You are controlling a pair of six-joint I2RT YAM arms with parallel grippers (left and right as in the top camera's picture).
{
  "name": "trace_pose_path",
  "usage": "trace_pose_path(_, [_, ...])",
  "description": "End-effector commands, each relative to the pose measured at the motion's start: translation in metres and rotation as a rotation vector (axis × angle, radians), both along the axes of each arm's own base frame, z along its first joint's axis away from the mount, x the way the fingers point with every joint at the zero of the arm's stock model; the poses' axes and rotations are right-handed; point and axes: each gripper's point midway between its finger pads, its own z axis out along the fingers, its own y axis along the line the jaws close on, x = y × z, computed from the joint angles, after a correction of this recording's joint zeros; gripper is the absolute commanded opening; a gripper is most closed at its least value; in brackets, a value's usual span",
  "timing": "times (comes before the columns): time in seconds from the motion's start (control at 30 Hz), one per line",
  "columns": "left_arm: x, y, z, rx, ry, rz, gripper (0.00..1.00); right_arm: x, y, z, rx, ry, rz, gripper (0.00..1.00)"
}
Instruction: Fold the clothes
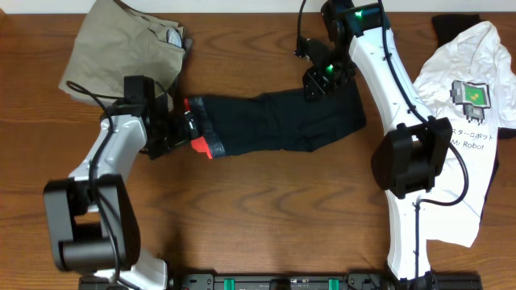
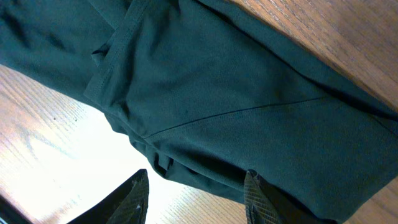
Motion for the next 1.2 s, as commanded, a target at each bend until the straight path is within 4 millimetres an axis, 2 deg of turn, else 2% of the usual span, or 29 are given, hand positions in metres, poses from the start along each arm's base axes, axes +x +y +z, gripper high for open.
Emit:
trace_pose_path(0.0, [0.003, -0.022, 0.000, -0.112, -0.029, -0.105, 0.98, 0.002, 0.001, 0.021, 0.015, -0.045, -0.012, 0.48])
trace_pose_path(0.3, [0.001, -0.027, -0.017, -0.131, -0.001, -0.132, 0.98, 0.002, 0.002, 0.021, 0.016, -0.047, -0.011, 0.49])
trace_pose_path(0.47, [0.004, -0.051, -0.025, -0.193, -0.005, -0.177, 0.98, 0.002, 0.002, 0.021, 0.016, -0.046, -0.011, 0.50])
trace_pose_path(0.73, [0.004, -0.092, -0.054, -0.217, 0.029, -0.231, 0.98, -0.001, 0.001, 0.021, 0.012, -0.036, -0.012, 0.49])
trace_pose_path(0.83, [0.004, -0.095, -0.060, -0.220, 0.045, -0.223, 0.97, -0.003, 0.000, 0.020, 0.010, -0.027, -0.012, 0.49])
trace_pose_path(0.87, [0.006, -0.092, -0.059, -0.222, 0.045, -0.208, 0.87, -0.003, 0.000, 0.020, 0.009, -0.024, -0.012, 0.49])
trace_pose_path(0.9, [0.008, -0.088, -0.059, -0.224, 0.042, -0.189, 0.70, -0.004, 0.000, 0.020, 0.008, -0.020, -0.012, 0.49])
trace_pose_path(0.93, [0.011, -0.085, -0.058, -0.225, 0.035, -0.174, 0.59, -0.005, 0.000, 0.020, 0.007, -0.016, -0.012, 0.49])
trace_pose_path(1.03, [0.021, -0.074, -0.057, -0.232, 0.015, -0.118, 0.31, -0.007, -0.001, 0.020, 0.005, -0.009, -0.012, 0.49])
trace_pose_path(1.1, [0.027, -0.068, -0.056, -0.236, 0.005, -0.086, 0.26, -0.008, -0.001, 0.020, 0.004, -0.006, -0.012, 0.49])
trace_pose_path(1.17, [0.031, -0.062, -0.055, -0.240, -0.007, -0.061, 0.11, -0.008, -0.001, 0.020, 0.003, -0.002, -0.016, 0.49])
